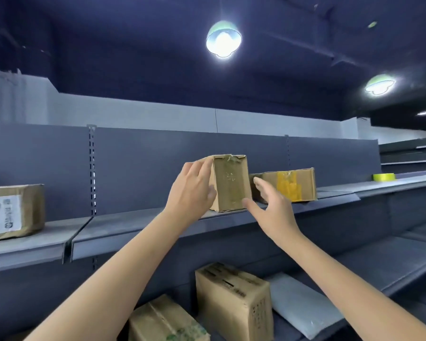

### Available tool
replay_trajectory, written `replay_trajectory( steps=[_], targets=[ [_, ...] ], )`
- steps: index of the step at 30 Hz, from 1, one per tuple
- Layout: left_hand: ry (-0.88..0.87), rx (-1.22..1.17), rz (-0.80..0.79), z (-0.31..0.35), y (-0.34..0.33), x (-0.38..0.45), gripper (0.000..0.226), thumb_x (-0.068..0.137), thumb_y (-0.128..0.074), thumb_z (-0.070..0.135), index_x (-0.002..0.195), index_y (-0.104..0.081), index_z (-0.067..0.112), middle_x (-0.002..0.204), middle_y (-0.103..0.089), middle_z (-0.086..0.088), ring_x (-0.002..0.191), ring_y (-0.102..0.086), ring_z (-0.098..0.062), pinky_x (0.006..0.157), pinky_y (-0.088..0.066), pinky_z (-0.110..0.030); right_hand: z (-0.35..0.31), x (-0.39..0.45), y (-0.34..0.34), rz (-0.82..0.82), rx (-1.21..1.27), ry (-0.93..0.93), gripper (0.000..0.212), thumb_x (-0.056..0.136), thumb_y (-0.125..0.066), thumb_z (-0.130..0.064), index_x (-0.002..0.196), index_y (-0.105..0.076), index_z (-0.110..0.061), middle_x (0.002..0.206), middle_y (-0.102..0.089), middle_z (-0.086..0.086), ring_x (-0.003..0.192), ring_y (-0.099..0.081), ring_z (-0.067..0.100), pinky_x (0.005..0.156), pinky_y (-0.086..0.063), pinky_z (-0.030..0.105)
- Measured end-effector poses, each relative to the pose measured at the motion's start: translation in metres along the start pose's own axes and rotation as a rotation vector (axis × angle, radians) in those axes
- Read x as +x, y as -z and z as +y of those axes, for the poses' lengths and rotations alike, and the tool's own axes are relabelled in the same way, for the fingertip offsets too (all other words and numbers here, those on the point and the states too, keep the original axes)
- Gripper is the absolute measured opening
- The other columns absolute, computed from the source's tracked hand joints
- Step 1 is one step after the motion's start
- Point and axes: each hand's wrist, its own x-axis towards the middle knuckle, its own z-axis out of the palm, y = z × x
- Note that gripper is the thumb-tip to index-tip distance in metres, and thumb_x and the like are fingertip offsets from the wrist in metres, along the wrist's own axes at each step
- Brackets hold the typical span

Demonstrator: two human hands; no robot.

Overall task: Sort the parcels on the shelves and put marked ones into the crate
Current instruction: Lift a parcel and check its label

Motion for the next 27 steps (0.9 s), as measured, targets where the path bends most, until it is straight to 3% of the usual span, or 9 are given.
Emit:
replay_trajectory(
  steps=[5, 11, 15, 18, 22, 25, 27],
  targets=[
    [0.066, 0.021, -0.083, -0.011, -0.049, 0.028, 0.052, 0.086, -0.049, 0.012, 0.136, -0.035, 0.006, 0.132, -0.048, -0.009, 0.121, -0.036, -0.027, 0.093, -0.036, -0.031, 0.05, 0.034, -0.007, 0.013, 0.052, -0.169, 0.058, 0.084, -0.064, -0.022, 0.136, -0.04, -0.011, 0.141, -0.045, 0.005, 0.128, -0.043, 0.019, 0.102, -0.037, 0.031],
    [0.382, -0.104, -0.124, -0.019, -0.089, 0.049, 0.066, 0.087, -0.057, 0.028, 0.139, -0.025, 0.003, 0.137, -0.036, -0.016, 0.127, -0.027, -0.03, 0.102, -0.021, -0.034, 0.081, 0.077, -0.033, -0.033, -0.036, -0.253, 0.062, 0.087, -0.061, -0.028, 0.139, -0.034, -0.009, 0.143, -0.042, 0.009, 0.131, -0.039, 0.023, 0.103, -0.037, 0.033],
    [0.583, -0.278, -0.212, -0.021, -0.104, 0.053, 0.068, 0.083, -0.062, 0.033, 0.135, -0.027, 0.008, 0.129, -0.037, -0.016, 0.122, -0.033, -0.034, 0.098, -0.032, -0.04, 0.087, 0.104, -0.047, -0.059, -0.063, -0.333, 0.066, 0.087, -0.06, -0.034, 0.14, -0.033, -0.006, 0.142, -0.043, 0.01, 0.129, -0.042, 0.027, 0.099, -0.04, 0.034],
    [0.537, -0.301, -0.161, -0.028, -0.107, 0.055, 0.059, 0.082, -0.059, 0.023, 0.133, -0.031, 0.01, 0.129, -0.037, -0.014, 0.122, -0.032, -0.031, 0.091, -0.033, -0.036, 0.09, 0.112, -0.058, -0.08, -0.036, -0.371, 0.048, 0.087, -0.059, -0.031, 0.127, -0.05, -0.005, 0.125, -0.058, 0.01, 0.112, -0.055, 0.027, 0.087, -0.046, 0.033],
    [0.507, -0.284, -0.07, -0.038, -0.098, 0.058, 0.041, 0.083, -0.052, 0.015, 0.123, -0.044, 0.009, 0.125, -0.044, -0.01, 0.117, -0.039, -0.024, 0.086, -0.032, -0.027, 0.085, 0.105, -0.073, 0.06, 0.066, -0.305, 0.016, 0.087, -0.056, -0.01, 0.097, -0.067, -0.004, 0.097, -0.07, 0.011, 0.093, -0.064, 0.027, 0.077, -0.051, 0.034],
    [0.54, -0.329, 0.004, -0.049, -0.083, 0.053, 0.017, 0.084, -0.051, 0.014, 0.1, -0.05, 0.01, 0.109, -0.045, -0.006, 0.104, -0.042, -0.023, 0.081, -0.031, -0.026, 0.07, 0.097, -0.085, 0.134, 0.016, -0.178, 0.016, 0.085, -0.053, -0.005, 0.083, -0.068, -0.001, 0.079, -0.071, 0.012, 0.078, -0.063, 0.031, 0.07, -0.051, 0.039],
    [0.577, -0.364, 0.015, -0.058, -0.067, 0.049, 0.008, 0.087, -0.051, 0.023, 0.086, -0.044, 0.019, 0.102, -0.043, -0.001, 0.097, -0.041, -0.019, 0.079, -0.03, -0.026, 0.057, 0.091, -0.092, 0.205, -0.007, -0.07, 0.018, 0.087, -0.051, -0.004, 0.085, -0.068, -0.002, 0.078, -0.071, 0.011, 0.074, -0.063, 0.028, 0.067, -0.051, 0.037]
  ],
)
